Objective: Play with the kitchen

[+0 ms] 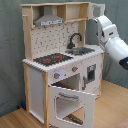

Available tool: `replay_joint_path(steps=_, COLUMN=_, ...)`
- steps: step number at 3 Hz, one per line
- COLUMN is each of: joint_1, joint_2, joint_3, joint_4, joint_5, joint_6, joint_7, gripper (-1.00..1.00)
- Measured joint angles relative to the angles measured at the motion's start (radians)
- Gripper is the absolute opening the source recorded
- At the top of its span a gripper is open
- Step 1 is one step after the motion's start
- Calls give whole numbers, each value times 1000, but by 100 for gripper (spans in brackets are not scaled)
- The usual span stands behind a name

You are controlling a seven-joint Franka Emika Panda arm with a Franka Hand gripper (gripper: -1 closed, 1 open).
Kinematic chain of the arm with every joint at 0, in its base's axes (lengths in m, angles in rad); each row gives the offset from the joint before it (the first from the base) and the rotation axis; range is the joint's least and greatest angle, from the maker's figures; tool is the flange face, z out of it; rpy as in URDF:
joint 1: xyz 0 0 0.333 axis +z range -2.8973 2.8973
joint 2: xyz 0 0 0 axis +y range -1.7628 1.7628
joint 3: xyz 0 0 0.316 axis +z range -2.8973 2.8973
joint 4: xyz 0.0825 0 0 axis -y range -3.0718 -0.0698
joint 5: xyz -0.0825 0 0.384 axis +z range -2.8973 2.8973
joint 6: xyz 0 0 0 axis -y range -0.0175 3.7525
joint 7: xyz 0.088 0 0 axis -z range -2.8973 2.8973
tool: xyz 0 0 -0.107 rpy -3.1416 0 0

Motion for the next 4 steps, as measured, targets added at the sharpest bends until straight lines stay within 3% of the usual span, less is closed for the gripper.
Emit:
replay_joint_path(steps=1, joint_1=-16, joint_2=0, joint_3=102, joint_4=40, joint_5=-10, joint_6=-1, joint_7=-15, gripper=100)
replay_joint_path(steps=2, joint_1=-50, joint_2=0, joint_3=190, joint_4=65, joint_5=-9, joint_6=0, joint_7=33, gripper=100)
replay_joint_path(steps=4, joint_1=-157, joint_2=0, joint_3=352, joint_4=146, joint_5=-2, joint_6=27, joint_7=126, gripper=100)
